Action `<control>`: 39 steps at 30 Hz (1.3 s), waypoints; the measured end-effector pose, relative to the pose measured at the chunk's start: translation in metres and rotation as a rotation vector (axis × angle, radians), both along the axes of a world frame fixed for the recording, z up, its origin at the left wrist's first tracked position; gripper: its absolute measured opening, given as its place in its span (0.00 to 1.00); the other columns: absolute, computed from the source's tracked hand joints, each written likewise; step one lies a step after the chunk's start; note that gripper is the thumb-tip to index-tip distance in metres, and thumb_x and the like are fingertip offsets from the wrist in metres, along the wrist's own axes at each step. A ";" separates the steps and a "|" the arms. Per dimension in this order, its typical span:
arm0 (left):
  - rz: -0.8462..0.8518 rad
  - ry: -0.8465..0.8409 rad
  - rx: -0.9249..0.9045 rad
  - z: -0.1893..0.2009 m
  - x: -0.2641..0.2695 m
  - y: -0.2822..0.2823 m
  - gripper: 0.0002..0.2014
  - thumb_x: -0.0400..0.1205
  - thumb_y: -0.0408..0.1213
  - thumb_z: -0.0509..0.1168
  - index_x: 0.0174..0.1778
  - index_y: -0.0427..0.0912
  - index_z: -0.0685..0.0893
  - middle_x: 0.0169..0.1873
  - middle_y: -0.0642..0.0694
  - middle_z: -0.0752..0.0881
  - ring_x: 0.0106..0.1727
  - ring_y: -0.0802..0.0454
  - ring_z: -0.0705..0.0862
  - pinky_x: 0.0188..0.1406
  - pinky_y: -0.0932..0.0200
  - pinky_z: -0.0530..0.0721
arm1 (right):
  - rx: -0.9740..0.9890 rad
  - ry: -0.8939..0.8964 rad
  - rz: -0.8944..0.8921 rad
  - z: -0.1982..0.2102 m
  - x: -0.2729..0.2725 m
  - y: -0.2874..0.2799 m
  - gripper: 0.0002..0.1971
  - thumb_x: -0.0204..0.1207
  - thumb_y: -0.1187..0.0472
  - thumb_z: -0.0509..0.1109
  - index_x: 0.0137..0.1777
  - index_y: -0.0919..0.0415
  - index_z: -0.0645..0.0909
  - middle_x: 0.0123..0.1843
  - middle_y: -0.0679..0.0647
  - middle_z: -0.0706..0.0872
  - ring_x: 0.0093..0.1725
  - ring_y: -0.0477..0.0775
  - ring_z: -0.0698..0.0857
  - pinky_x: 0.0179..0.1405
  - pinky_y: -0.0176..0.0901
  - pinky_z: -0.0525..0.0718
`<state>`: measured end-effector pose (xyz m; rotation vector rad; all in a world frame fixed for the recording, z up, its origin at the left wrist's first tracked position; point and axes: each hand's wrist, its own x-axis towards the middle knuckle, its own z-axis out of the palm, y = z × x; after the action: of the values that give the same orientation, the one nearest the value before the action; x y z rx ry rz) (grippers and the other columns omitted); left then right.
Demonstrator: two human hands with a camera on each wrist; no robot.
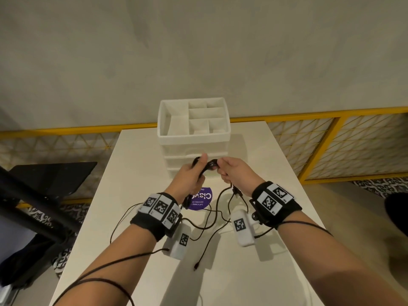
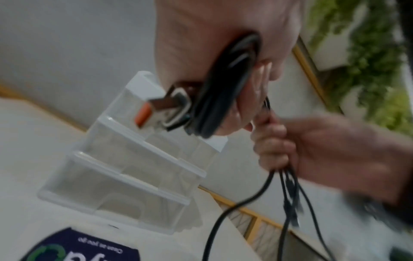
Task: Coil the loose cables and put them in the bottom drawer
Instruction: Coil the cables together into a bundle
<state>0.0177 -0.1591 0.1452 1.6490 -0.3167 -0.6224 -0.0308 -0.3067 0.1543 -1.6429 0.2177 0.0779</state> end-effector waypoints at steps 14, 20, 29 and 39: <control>0.171 -0.189 0.042 0.004 -0.003 0.009 0.19 0.78 0.50 0.68 0.25 0.43 0.81 0.18 0.47 0.70 0.20 0.53 0.65 0.24 0.59 0.66 | -0.005 -0.271 -0.140 0.013 0.006 0.005 0.08 0.80 0.66 0.63 0.49 0.58 0.83 0.29 0.49 0.75 0.29 0.41 0.72 0.36 0.30 0.74; 0.106 -0.114 0.044 0.007 -0.007 0.009 0.23 0.77 0.53 0.68 0.23 0.46 0.67 0.15 0.51 0.66 0.17 0.54 0.63 0.20 0.61 0.64 | 0.006 -0.346 -0.218 0.014 0.007 0.008 0.11 0.79 0.65 0.64 0.44 0.52 0.86 0.31 0.50 0.77 0.32 0.41 0.74 0.45 0.37 0.78; 0.085 -0.108 0.048 0.009 -0.010 0.011 0.22 0.76 0.50 0.70 0.23 0.46 0.68 0.14 0.52 0.67 0.16 0.55 0.63 0.17 0.63 0.66 | 0.036 -0.360 -0.289 0.009 0.005 0.006 0.10 0.80 0.65 0.64 0.53 0.63 0.86 0.30 0.49 0.75 0.30 0.40 0.74 0.38 0.29 0.76; 0.434 -0.127 -0.222 0.011 -0.007 0.004 0.25 0.84 0.51 0.58 0.30 0.36 0.84 0.11 0.53 0.67 0.13 0.57 0.62 0.14 0.66 0.62 | -0.219 -0.290 -0.038 -0.008 -0.003 0.022 0.12 0.83 0.57 0.58 0.56 0.53 0.84 0.30 0.45 0.71 0.32 0.45 0.70 0.38 0.39 0.72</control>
<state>0.0106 -0.1553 0.1561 1.4817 -0.1062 -0.1502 -0.0339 -0.2843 0.1461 -1.8432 0.0361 -0.2194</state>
